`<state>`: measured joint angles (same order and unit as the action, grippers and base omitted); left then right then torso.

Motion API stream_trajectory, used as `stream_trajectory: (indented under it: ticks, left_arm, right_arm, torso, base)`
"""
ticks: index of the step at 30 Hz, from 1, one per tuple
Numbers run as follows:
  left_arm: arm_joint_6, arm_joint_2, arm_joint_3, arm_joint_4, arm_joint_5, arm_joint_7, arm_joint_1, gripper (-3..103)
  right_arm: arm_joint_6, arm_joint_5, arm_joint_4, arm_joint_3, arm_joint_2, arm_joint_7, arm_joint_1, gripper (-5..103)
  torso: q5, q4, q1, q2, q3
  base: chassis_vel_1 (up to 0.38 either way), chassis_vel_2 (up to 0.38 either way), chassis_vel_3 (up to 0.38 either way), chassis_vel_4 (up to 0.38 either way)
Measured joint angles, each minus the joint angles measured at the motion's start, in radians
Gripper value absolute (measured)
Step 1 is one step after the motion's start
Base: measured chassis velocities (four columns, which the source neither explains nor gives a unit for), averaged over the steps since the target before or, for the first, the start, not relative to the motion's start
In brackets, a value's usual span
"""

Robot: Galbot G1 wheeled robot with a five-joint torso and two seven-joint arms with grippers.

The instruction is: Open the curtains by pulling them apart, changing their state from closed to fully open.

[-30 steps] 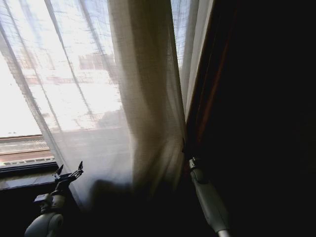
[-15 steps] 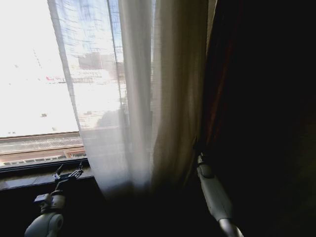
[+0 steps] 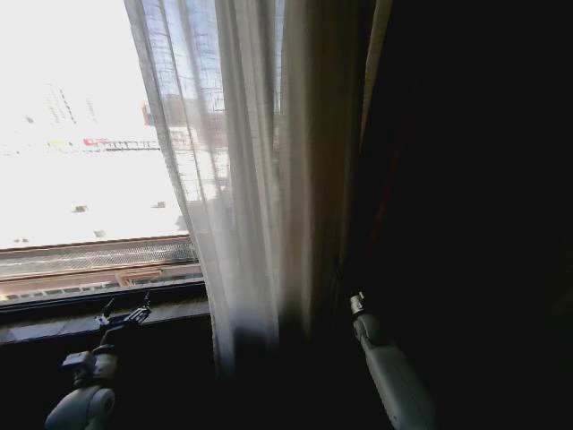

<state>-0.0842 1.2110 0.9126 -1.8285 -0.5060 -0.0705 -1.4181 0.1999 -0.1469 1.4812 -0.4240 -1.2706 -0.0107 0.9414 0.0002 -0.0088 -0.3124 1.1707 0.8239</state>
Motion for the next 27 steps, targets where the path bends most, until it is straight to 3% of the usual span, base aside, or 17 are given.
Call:
stream_trajectory:
  ticks: [3,5,8,10,11,27]
  left_arm:
    - [0.000,0.000,0.000,0.000,0.000,0.000,0.000,100]
    - [0.000,0.000,0.000,0.000,0.000,0.000,0.000,100]
    - [0.000,0.000,0.000,0.000,0.000,0.000,0.000,100]
    - [0.000,0.000,0.000,0.000,0.000,0.000,0.000,100]
    - [0.000,0.000,0.000,0.000,0.000,0.000,0.000,100]
    - [0.000,0.000,0.000,0.000,0.000,0.000,0.000,100]
  right_arm:
    - [-0.014,-0.035,0.079,0.022,0.040,0.001,0.050,73]
    - [-0.015,-0.045,0.092,0.024,0.048,0.001,0.058,73]
    - [-0.040,-0.086,0.153,0.031,0.071,0.014,0.089,90]
    - [-0.051,-0.094,0.169,0.031,0.075,0.019,0.098,90]
    - [-0.066,-0.100,0.194,0.031,0.081,0.024,0.115,98]
    - [-0.078,-0.134,0.231,0.012,0.136,-0.046,0.156,100]
  torso:
    - [0.0000,-0.0001,0.000,0.000,0.000]
    - [0.0000,0.0000,0.000,0.000,0.000]
    - [-0.0002,0.0001,0.000,0.000,0.000]
    - [-0.0001,0.0001,0.000,0.000,0.000]
    - [-0.0002,0.0001,0.000,0.000,0.000]
    - [-0.0001,0.0001,0.000,0.000,0.000]
  base:
    - [0.000,0.000,0.000,0.000]
    - [0.000,0.000,0.000,0.000]
    - [0.000,0.000,0.000,0.000]
    - [0.000,0.000,0.000,0.000]
    - [0.000,0.000,0.000,0.000]
    - [0.000,0.000,0.000,0.000]
